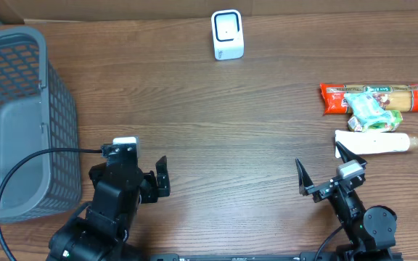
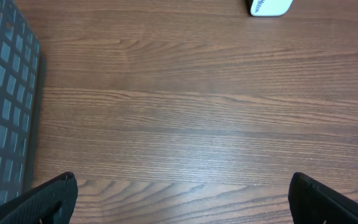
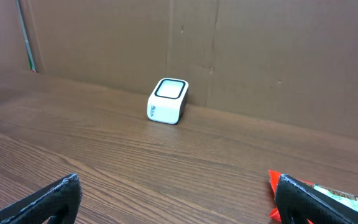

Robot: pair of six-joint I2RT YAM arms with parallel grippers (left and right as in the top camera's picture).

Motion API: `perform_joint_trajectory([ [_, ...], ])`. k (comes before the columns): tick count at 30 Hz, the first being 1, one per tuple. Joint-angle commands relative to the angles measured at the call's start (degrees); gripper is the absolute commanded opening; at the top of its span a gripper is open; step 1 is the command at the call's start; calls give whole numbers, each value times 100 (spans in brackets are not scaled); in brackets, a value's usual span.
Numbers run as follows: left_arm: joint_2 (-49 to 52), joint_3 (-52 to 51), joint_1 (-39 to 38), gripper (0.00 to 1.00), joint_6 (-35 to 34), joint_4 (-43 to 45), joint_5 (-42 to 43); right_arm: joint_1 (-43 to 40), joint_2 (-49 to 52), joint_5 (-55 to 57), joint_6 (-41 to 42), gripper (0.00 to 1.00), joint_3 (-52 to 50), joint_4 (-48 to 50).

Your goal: Scan the item barcode

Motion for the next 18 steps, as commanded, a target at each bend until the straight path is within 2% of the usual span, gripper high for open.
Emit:
perform_joint_trajectory([
  [1,-15,2,-37,99,-81,20,-76,-7,-63,44,39,100,-57,26],
  [9,-96,-70,-9,100,-31,44,-149,-7,-63,44,39,100,-57,26],
  [12,-144,-354,354,100,-33,249,-186,-7,-63,44,39,100,-57,26],
  [14,-306,-841,758,100,59,942,-179,-7,-63,44,39,100,-55,26],
  [18,-988,-2072,1403,100,1082,2903,531,-7,-63,44,39,100,-57,26],
])
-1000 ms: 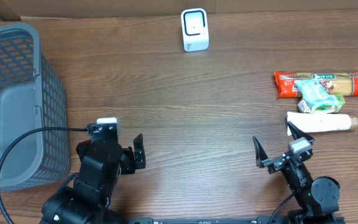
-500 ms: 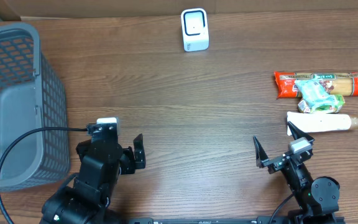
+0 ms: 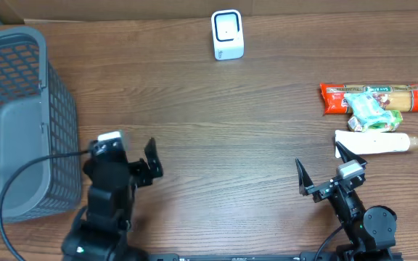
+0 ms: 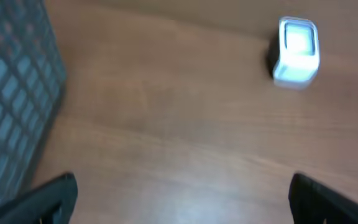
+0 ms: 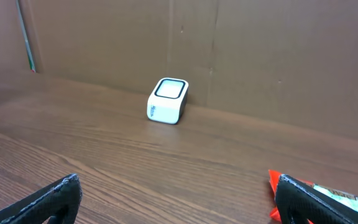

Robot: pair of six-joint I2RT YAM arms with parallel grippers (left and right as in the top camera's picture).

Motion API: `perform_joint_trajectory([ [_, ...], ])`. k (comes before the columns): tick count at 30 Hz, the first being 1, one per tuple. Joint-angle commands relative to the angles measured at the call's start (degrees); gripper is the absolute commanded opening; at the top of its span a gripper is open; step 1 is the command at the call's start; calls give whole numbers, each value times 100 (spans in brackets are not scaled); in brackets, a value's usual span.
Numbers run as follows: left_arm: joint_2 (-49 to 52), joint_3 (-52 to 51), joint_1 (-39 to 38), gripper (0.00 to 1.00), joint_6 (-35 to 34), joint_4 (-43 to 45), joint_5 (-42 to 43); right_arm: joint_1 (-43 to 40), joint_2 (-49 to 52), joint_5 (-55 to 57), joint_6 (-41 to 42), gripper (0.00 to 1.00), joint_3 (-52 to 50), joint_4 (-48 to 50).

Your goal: Scan the item barcode

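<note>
The white scanner (image 3: 227, 34) stands at the back of the wooden table, and also shows as scanner (image 4: 298, 50) and scanner (image 5: 168, 101). At the right lie a red packet (image 3: 376, 97), a green pouch (image 3: 372, 114) on it, and a white tube (image 3: 376, 143). My left gripper (image 3: 118, 161) is open and empty at the front left beside the basket; the left wrist view of the gripper (image 4: 182, 202) is blurred. My right gripper (image 3: 321, 165) is open and empty at the front right, just short of the tube. A corner of the red packet (image 5: 273, 181) shows by its right finger.
A grey mesh basket (image 3: 20, 116) fills the left side, with its wall (image 4: 11, 112) close to my left gripper. A black cable (image 3: 20, 170) runs from the left arm across the basket front. A cardboard wall (image 5: 260, 56) stands behind the scanner.
My left gripper has shifted left toward the basket and tilted up, so the scanner now sits fully in its wrist view. The right arm and the items have not moved.
</note>
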Motion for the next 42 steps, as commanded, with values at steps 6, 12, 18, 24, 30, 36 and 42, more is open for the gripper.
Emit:
perform_joint_trajectory([
  [6,-1963,-2465,1119,99,1886,2809,1451,-7,-63,42,37,100,-57,33],
  [12,-2881,-3261,1572,100,1893,3053,1445,-7,-63,42,37,100,-57,33],
  [18,-3366,-3786,1687,99,1976,3154,1453,-7,-63,42,37,100,-57,33],
  [24,-3366,-3923,1679,100,2524,3294,1578,-7,-63,42,37,100,-55,33],
  [30,-3366,-3923,1679,99,2481,3296,1635,-7,-63,42,37,100,-57,33],
  [36,-3366,-3926,1679,100,2481,3311,1635,-7,-63,42,37,100,-57,33],
  [42,-3366,-3926,1679,100,2481,3316,1635,-7,-63,42,37,100,-57,33],
])
